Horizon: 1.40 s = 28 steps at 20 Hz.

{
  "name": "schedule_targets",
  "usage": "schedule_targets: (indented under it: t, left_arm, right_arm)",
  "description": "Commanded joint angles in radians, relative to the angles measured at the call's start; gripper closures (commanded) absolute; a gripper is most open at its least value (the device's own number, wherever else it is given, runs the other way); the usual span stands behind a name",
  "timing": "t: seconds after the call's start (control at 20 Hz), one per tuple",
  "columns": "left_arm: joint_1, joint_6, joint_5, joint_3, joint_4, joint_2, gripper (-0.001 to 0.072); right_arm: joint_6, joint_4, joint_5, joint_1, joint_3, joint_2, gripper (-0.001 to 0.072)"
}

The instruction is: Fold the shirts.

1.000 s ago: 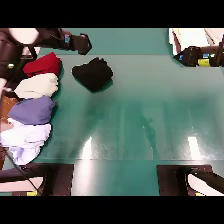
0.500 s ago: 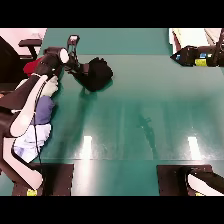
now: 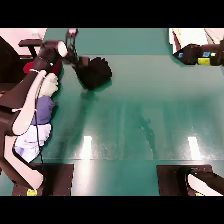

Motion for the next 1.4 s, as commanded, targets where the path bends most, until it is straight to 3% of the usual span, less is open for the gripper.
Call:
schedule_targets:
  t: [0.0, 0.15, 0.3, 0.45, 0.65, 0.7, 0.75, 0.8, 1.15, 1.25, 1.35]
  left_arm:
    - [0.001, 0.042, -0.033, 0.135, -0.017, 0.139, 0.0685]
    - [-0.006, 0.113, -0.04, 0.135, -0.118, 0.367, 0.0685]
    - [-0.101, 0.168, -0.127, 0.135, -0.119, 0.512, 0.0686]
    - [-0.261, 0.169, -0.202, 0.121, -0.112, 0.536, 0.0686]
    - [-0.445, 0.169, -0.137, -0.065, -0.113, 0.504, 0.0682]
    - [-0.47, 0.168, -0.119, -0.111, -0.113, 0.492, 0.0543]
    - [-0.484, 0.167, -0.095, -0.156, -0.114, 0.473, 0.0227]
    - [-0.484, 0.154, -0.076, -0.187, -0.111, 0.456, 0.0133]
    - [-0.197, 0.006, -0.159, -0.324, -0.114, 0.416, 0.0133]
    - [-0.132, 0.02, -0.166, -0.467, -0.23, 0.416, 0.0133]
    - [-0.114, 0.097, -0.143, -0.628, -0.357, 0.416, 0.0133]
  right_arm:
    - [0.0, 0.0, -0.072, -0.039, 0.001, 0.069, 0.0696]
    - [0.0, 0.0, -0.11, -0.082, 0.001, 0.144, 0.0696]
    - [0.0, 0.0, -0.113, -0.121, 0.001, 0.19, 0.0696]
    - [0.0, 0.001, -0.112, -0.15, 0.001, 0.212, 0.0696]
    - [0.0, 0.0, -0.092, -0.151, 0.001, 0.222, 0.0696]
    - [0.0, 0.001, -0.077, -0.151, 0.001, 0.222, 0.0696]
    - [0.0, 0.0, -0.06, -0.151, 0.001, 0.222, 0.0696]
    - [0.0, 0.0, -0.043, -0.151, 0.001, 0.222, 0.0696]
    - [0.0, 0.001, 0.015, -0.151, 0.001, 0.222, 0.0696]
    - [0.0, 0.001, 0.015, -0.151, 0.001, 0.222, 0.0696]
    - [0.0, 0.001, 0.015, -0.151, 0.001, 0.222, 0.0696]
